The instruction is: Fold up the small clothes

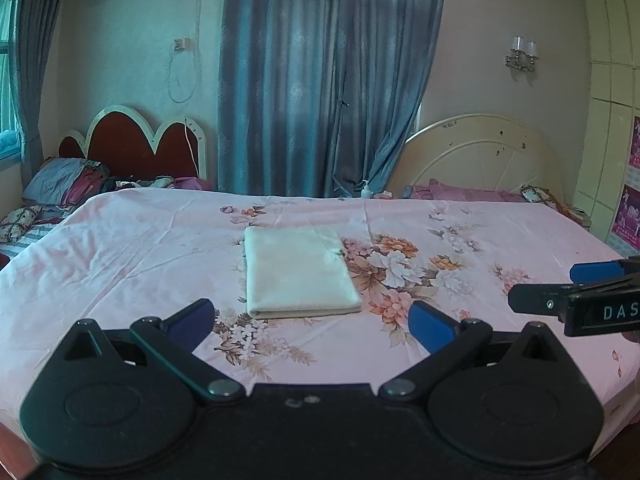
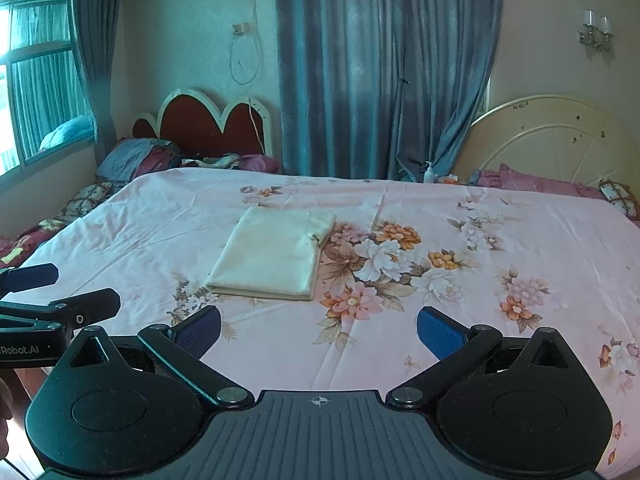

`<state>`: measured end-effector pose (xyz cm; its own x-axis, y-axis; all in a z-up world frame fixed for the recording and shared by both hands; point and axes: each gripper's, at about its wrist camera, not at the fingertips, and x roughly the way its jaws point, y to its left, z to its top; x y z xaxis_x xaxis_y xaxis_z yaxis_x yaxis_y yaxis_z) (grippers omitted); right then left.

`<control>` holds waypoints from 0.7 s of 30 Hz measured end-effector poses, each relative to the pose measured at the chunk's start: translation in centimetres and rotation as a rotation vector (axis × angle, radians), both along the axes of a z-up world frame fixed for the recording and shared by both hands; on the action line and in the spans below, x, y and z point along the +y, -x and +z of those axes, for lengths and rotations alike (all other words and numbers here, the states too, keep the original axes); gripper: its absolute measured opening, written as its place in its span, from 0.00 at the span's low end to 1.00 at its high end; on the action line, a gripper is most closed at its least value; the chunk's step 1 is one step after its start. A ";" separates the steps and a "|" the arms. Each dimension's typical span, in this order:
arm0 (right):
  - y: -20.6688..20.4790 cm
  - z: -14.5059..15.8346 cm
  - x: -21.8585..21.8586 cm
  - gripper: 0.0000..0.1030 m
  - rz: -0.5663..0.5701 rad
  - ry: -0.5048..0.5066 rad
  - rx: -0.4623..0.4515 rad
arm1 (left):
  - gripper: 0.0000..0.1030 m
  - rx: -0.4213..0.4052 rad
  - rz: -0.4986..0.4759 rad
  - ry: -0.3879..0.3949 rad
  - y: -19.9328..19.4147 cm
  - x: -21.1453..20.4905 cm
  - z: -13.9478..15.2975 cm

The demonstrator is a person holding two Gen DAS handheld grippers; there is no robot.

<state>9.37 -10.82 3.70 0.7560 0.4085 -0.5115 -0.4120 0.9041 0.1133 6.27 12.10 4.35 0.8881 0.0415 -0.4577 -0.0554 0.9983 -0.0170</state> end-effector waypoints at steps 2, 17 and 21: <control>0.0 0.0 0.0 1.00 0.000 -0.001 0.002 | 1.00 -0.001 0.001 0.000 0.0 0.0 0.0; -0.2 0.0 0.2 1.00 0.005 0.005 0.005 | 1.00 0.008 0.007 0.009 0.0 -0.2 0.0; -0.2 0.1 0.2 1.00 0.005 0.005 0.004 | 1.00 0.007 0.007 0.011 0.0 -0.3 0.0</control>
<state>9.60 -10.61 3.77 0.7521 0.4097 -0.5163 -0.4160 0.9026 0.1104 6.26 11.76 4.40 0.8846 0.0427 -0.4643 -0.0625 0.9977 -0.0274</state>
